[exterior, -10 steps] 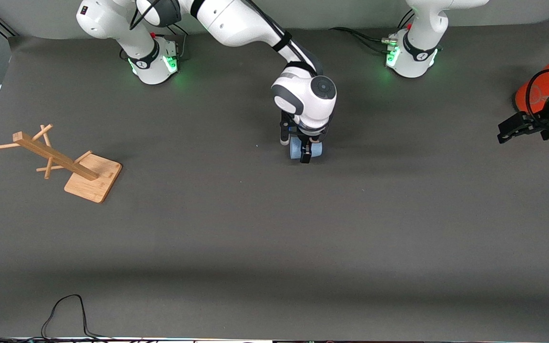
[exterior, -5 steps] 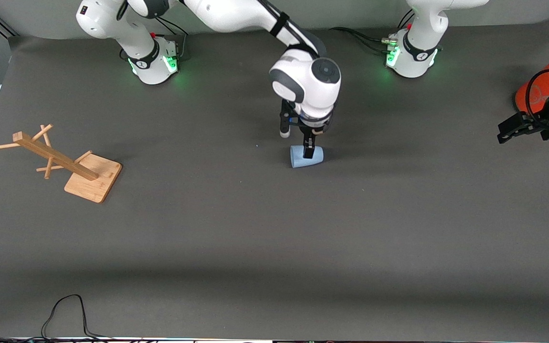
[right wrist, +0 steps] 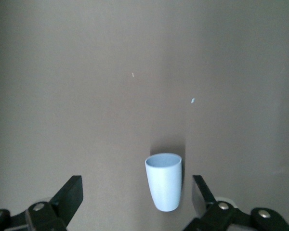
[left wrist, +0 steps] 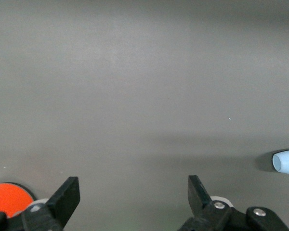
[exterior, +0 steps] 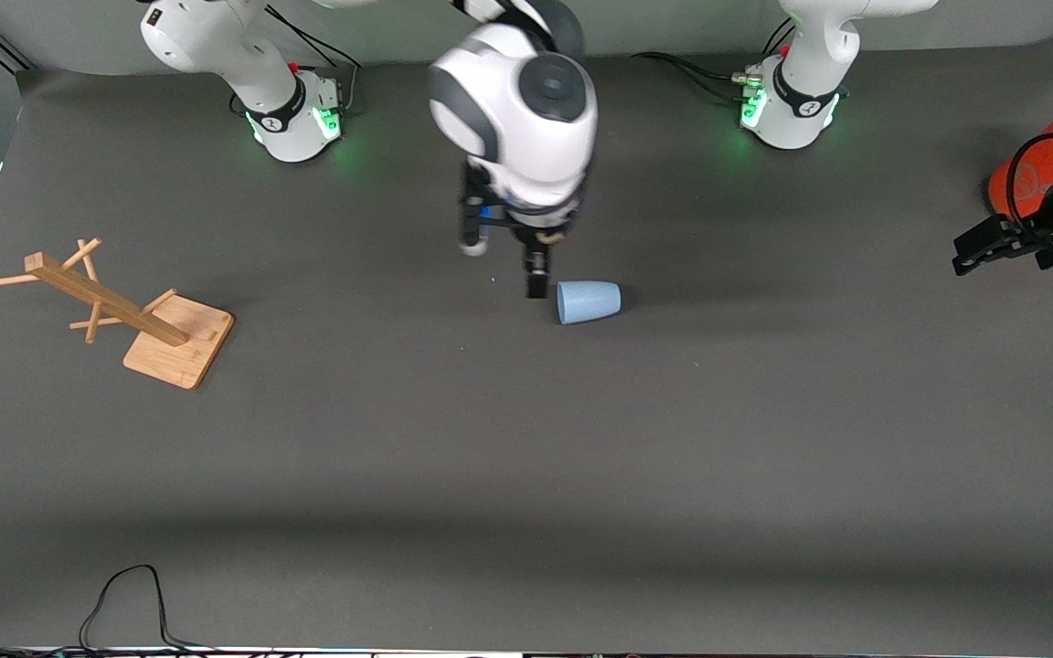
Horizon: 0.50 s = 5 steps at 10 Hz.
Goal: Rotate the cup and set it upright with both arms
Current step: 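Withdraw the right gripper while the left gripper reaches the cup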
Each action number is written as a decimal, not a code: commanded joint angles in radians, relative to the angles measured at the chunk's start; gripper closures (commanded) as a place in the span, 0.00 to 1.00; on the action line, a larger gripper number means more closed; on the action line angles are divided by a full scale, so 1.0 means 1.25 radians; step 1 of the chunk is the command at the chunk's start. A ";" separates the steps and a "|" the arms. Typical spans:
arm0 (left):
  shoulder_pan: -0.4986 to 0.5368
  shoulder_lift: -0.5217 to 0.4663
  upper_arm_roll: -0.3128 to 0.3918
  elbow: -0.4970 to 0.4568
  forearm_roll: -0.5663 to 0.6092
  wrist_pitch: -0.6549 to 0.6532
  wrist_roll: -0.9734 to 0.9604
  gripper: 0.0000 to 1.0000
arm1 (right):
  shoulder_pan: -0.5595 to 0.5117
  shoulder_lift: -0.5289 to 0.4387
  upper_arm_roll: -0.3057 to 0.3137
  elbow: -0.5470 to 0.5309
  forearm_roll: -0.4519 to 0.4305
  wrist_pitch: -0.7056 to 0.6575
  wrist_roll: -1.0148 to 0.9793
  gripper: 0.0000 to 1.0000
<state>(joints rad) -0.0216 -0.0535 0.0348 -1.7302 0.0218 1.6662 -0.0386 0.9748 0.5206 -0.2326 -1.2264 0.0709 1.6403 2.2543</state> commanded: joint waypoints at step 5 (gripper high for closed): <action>-0.105 0.039 -0.001 0.007 0.011 0.019 -0.182 0.00 | -0.254 -0.230 -0.026 -0.046 0.062 -0.323 -0.860 0.00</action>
<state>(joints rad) -0.0804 -0.0447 0.0271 -1.7307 0.0202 1.6688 -0.1756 0.6830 0.2903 -0.2463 -1.2326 0.1349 1.2563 1.3569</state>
